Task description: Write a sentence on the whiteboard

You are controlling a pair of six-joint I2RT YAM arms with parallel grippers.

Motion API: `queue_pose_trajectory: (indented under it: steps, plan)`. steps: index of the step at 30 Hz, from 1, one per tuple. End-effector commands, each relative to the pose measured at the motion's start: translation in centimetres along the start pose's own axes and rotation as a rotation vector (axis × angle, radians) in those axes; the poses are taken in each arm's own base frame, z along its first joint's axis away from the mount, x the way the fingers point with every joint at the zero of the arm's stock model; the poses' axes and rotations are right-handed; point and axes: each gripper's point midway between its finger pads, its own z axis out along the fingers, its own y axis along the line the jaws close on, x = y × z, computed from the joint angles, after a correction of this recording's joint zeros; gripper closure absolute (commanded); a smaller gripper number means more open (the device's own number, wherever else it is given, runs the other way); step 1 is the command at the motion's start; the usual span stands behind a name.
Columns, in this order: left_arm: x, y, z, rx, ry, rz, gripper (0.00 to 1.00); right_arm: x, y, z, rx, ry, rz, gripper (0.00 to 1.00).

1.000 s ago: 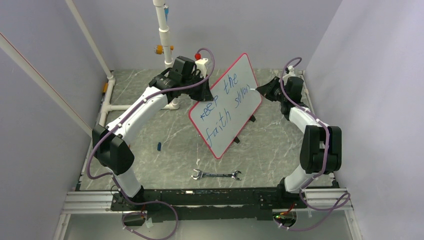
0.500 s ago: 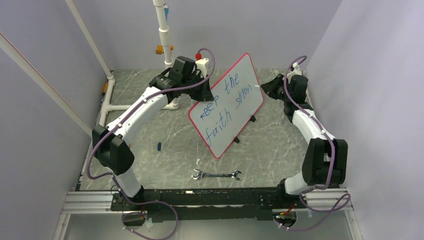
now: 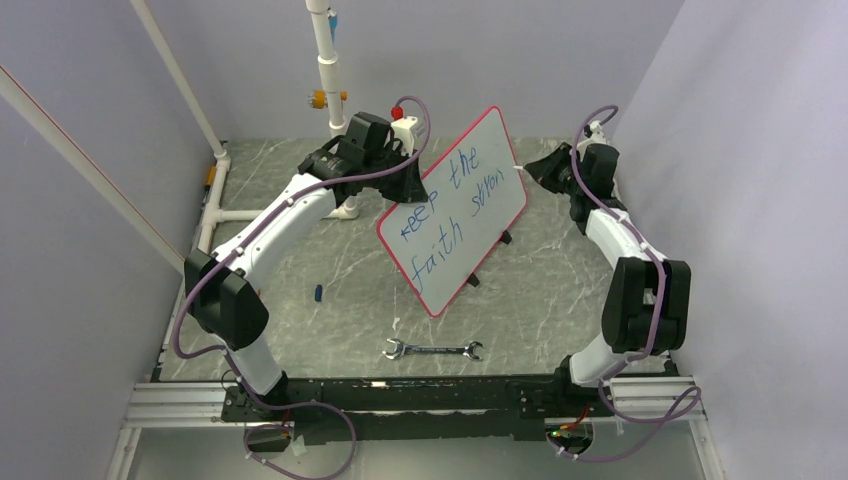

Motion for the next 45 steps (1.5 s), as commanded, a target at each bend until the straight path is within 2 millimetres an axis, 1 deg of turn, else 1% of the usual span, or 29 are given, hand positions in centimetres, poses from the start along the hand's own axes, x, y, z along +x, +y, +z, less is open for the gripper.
queue_pose_trajectory:
  steps: [1,5,10,16,21,25,30,35,39,45]
  plan:
    - [2.3,1.8,0.5,-0.078,0.082,0.124,1.0,-3.5,2.6,0.6,-0.099,-0.072,-0.013,1.0]
    - [2.4,1.9,0.6,-0.078,0.087,0.121,1.0,-3.6,2.7,1.3,-0.116,-0.063,0.0,1.0]
    - [2.4,1.9,0.6,-0.079,0.087,0.122,1.0,-3.7,2.5,1.9,-0.111,-0.061,0.001,1.0]
    - [2.4,1.8,0.7,-0.077,0.088,0.122,1.0,-3.1,2.1,2.4,-0.115,-0.042,0.015,1.0]
    - [2.5,1.8,0.7,-0.079,0.091,0.123,1.0,-2.6,2.6,2.5,-0.135,-0.031,0.012,1.0]
    - [2.5,1.8,0.8,-0.08,0.091,0.125,1.0,-2.5,3.5,2.4,-0.153,-0.024,0.002,1.0]
    - [2.5,1.8,0.8,-0.08,0.092,0.124,1.0,-1.8,4.1,2.3,-0.162,-0.007,0.0,1.0]
    - [2.5,1.7,0.7,-0.078,0.089,0.127,1.0,-0.5,4.2,2.2,-0.17,0.017,0.008,1.0]
    - [2.5,1.6,0.7,-0.077,0.09,0.128,1.0,0.5,3.9,2.1,-0.163,0.032,0.009,1.0]
    - [2.5,1.5,0.7,-0.075,0.089,0.129,1.0,1.7,2.9,2.0,-0.14,0.05,0.013,1.0]
